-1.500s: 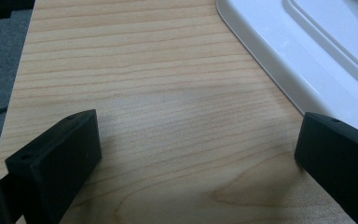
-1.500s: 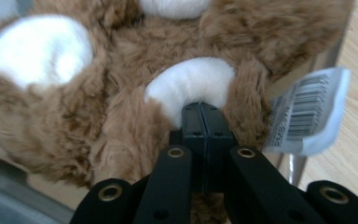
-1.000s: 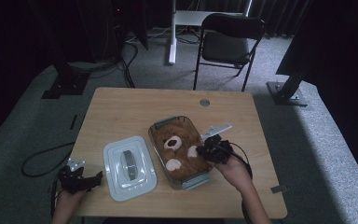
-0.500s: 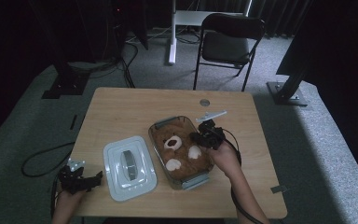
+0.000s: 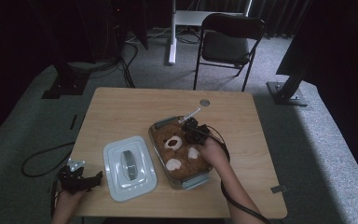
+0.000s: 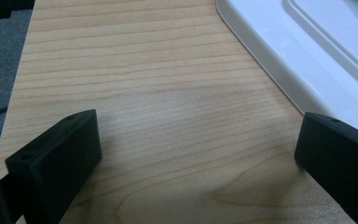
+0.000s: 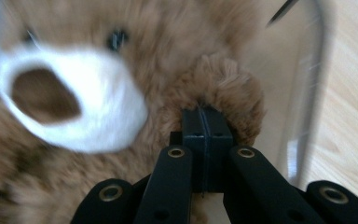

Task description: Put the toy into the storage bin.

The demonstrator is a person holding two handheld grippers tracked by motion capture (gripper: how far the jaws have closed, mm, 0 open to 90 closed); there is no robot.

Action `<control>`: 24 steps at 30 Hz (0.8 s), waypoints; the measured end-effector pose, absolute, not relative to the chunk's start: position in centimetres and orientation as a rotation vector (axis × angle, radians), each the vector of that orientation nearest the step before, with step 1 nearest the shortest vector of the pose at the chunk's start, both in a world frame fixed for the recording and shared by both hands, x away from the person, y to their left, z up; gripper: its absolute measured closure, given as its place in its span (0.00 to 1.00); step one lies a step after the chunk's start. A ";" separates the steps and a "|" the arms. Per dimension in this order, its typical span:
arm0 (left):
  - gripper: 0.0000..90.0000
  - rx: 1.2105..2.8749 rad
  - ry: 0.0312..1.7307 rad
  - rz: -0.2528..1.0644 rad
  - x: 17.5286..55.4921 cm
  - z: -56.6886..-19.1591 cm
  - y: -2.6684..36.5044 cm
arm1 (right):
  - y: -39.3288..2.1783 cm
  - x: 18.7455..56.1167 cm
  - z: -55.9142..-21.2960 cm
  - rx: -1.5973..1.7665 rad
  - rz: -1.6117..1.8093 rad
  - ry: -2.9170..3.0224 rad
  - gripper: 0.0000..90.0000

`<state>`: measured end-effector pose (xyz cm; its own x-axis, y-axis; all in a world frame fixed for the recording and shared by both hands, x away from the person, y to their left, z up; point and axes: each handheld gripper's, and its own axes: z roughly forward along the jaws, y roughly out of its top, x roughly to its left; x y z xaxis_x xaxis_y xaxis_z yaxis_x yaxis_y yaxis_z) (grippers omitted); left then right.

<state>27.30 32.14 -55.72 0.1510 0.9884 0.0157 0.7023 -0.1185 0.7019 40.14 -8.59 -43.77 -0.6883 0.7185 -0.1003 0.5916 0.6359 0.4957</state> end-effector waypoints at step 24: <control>0.01 1.885 1.608 0.676 27.3 -55.7 32.1 | -15.8 38.4 -40.1 1.206 1.129 2.400 0.55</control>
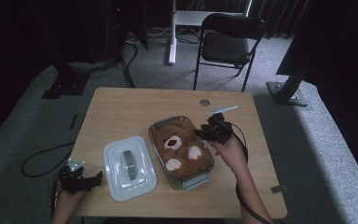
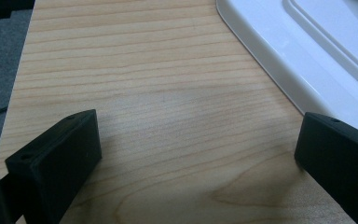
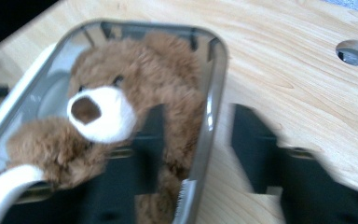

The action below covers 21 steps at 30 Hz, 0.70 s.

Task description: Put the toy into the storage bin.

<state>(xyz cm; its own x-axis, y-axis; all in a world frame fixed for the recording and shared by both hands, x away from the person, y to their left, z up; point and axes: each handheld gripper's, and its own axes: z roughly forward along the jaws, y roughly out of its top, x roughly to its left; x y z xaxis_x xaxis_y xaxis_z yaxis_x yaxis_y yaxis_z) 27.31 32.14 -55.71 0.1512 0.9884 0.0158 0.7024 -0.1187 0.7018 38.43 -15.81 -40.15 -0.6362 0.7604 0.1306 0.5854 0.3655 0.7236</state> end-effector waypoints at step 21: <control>0.01 1.880 1.614 0.679 27.3 -55.7 32.1 | -22.4 38.3 -44.5 1.434 1.125 2.024 0.14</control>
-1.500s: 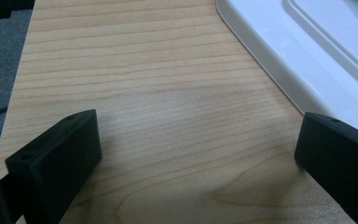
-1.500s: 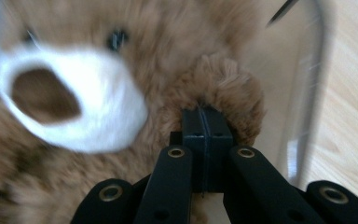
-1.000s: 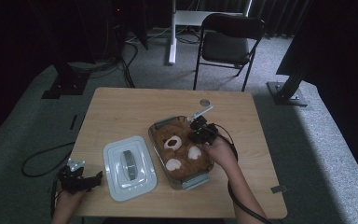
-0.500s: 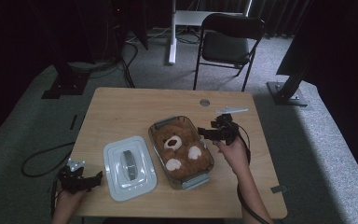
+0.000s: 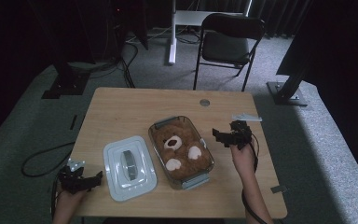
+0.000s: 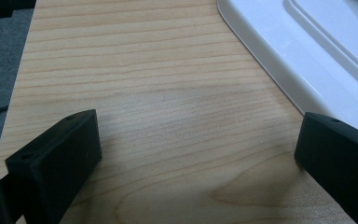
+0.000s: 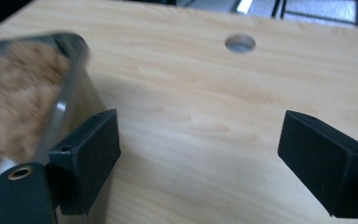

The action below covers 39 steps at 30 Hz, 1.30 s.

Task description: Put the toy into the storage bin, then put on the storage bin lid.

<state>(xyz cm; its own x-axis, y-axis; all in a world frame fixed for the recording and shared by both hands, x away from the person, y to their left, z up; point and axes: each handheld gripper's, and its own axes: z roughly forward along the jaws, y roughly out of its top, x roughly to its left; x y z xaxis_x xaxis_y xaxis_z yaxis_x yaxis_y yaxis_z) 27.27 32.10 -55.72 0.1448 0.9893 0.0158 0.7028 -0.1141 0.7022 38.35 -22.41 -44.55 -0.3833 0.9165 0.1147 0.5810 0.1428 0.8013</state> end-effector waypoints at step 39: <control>0.01 1.928 1.466 0.504 27.0 -51.5 26.2 | -21.2 35.7 -52.9 1.474 1.249 2.192 0.14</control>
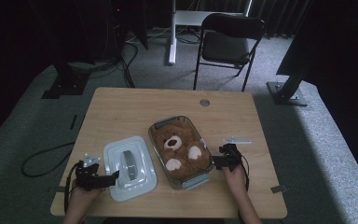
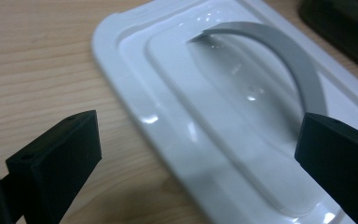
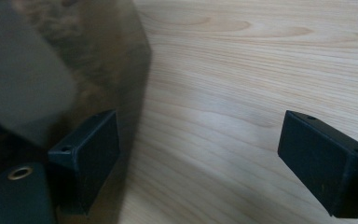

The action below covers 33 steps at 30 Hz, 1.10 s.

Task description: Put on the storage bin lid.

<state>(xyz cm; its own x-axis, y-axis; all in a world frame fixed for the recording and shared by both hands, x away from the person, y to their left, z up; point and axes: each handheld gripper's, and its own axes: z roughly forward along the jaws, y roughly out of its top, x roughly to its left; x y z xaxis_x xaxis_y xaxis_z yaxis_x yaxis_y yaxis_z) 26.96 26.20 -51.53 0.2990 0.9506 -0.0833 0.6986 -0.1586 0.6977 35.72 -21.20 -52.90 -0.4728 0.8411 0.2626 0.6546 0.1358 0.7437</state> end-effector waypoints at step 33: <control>0.17 2.013 1.398 0.518 30.9 -53.1 20.2 | -17.8 32.9 -53.3 1.435 1.258 2.251 0.20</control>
